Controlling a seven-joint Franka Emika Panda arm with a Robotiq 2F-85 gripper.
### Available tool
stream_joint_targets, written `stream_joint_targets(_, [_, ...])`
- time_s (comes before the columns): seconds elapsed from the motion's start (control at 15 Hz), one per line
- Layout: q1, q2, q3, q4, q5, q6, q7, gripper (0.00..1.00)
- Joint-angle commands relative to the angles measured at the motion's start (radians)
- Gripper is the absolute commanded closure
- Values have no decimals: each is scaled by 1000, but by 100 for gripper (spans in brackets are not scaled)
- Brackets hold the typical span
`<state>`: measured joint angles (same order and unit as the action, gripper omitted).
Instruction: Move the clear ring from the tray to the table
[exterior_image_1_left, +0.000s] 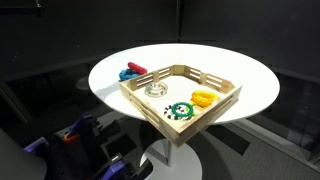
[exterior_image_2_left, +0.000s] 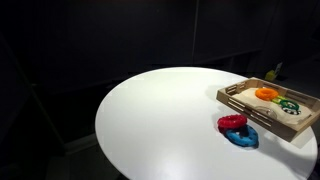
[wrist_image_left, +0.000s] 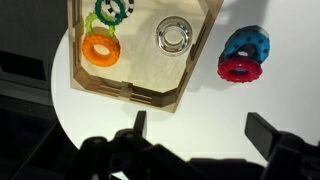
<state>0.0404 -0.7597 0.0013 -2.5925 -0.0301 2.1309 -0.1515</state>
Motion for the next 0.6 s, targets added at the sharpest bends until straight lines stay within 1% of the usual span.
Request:
stream_joint_targets(0.0, [-13, 103, -12, 102, -4, -22, 25, 0])
stream_joint_targets(0.27, [-26, 194, -36, 152, 7, -54, 28, 0])
stream_joint_targets(0.53, [-46, 277, -57, 136, 3, -37, 25, 0])
